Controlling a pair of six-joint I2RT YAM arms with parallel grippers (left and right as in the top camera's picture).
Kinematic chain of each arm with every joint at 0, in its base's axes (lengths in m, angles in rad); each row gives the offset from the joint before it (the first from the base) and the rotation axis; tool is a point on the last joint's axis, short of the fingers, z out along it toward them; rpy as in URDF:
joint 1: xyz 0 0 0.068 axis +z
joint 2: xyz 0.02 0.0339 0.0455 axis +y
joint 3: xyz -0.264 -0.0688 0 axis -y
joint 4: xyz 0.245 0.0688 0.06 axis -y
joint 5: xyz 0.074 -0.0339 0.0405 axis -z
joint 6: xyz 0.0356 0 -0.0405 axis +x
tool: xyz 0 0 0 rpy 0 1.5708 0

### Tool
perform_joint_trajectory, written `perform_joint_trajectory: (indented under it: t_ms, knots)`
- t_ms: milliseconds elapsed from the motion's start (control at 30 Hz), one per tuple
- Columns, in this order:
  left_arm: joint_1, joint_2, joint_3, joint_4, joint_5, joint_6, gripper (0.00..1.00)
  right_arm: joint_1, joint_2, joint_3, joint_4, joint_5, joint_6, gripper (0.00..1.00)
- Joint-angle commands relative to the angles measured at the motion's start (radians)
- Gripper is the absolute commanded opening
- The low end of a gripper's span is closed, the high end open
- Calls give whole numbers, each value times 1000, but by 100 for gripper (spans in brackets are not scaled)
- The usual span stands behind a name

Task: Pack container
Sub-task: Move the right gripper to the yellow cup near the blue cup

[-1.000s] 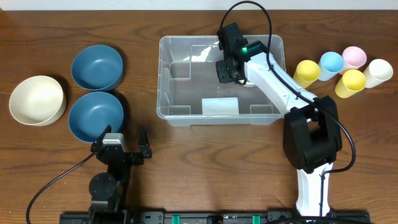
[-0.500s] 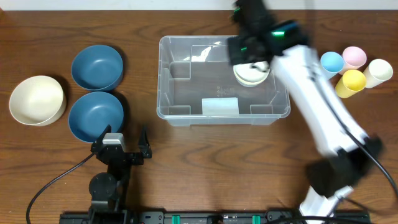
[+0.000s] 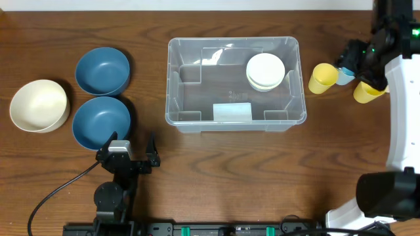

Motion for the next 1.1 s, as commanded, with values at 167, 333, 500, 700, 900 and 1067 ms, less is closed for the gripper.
perform_joint_trajectory:
  t_ms: [167, 333, 500, 700, 900, 1067]
  knots:
    - [5, -1, -16, -40, -19, 17, 98, -45, 11, -333, 303, -106, 46, 76]
    - [5, -1, -16, -40, -19, 17, 98, -36, 11, -465, 476, -139, 43, 73]
    - [5, -1, -16, -40, -19, 17, 98, -36, 15, -539, 594, -135, 43, 70]
    - [5, -1, -16, -40, -19, 17, 98, -35, 35, -585, 679, -119, 67, 57]
    - [5, -1, -16, -40, -19, 17, 98, -31, 96, -606, 709, -109, 74, 46]
    - [5, -1, -16, -40, -19, 17, 98, -31, 116, -606, 716, -109, 74, 29]
